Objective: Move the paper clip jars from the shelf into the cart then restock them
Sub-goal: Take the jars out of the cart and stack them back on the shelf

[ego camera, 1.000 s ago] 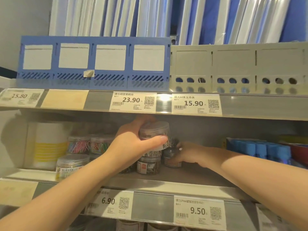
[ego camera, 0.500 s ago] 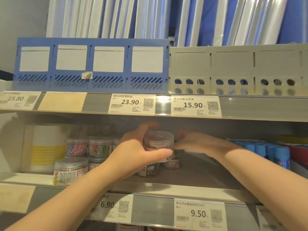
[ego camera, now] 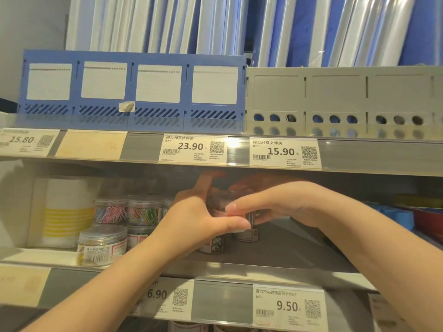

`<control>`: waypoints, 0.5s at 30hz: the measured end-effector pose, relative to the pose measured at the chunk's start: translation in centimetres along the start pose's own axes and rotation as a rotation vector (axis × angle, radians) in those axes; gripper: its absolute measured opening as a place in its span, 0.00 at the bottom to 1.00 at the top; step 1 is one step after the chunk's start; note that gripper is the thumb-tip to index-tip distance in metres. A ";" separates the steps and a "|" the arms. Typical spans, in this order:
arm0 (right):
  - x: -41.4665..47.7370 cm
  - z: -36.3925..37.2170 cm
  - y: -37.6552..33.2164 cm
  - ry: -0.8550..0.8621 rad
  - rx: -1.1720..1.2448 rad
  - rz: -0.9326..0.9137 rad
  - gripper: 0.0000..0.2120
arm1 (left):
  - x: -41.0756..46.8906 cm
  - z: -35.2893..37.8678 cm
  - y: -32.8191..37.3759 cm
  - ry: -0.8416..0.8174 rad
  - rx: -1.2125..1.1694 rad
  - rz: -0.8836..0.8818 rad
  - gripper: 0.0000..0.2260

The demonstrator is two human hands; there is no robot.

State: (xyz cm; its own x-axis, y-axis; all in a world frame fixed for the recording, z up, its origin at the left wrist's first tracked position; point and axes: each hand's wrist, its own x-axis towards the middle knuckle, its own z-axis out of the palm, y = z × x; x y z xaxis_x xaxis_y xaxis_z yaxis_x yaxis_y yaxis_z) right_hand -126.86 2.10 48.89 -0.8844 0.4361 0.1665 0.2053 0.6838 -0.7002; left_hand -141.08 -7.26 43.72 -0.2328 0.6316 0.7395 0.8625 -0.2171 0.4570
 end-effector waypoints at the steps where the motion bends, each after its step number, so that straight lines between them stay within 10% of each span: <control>1: 0.1 -0.5 0.0 0.012 0.021 0.017 0.09 | 0.0 -0.1 -0.2 0.039 -0.028 -0.004 0.33; 15: 7.2 -1.9 6.2 0.427 -0.074 0.244 0.29 | 0.4 -0.2 -1.3 0.219 -0.005 0.027 0.13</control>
State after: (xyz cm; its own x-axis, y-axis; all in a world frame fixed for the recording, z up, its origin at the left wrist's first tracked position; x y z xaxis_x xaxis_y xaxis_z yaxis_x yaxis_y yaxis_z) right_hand -131.18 10.58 47.06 -0.5593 0.7788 0.2841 0.4282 0.5648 -0.7054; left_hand -142.40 -6.90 43.47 -0.3022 0.4486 0.8411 0.8677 -0.2359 0.4376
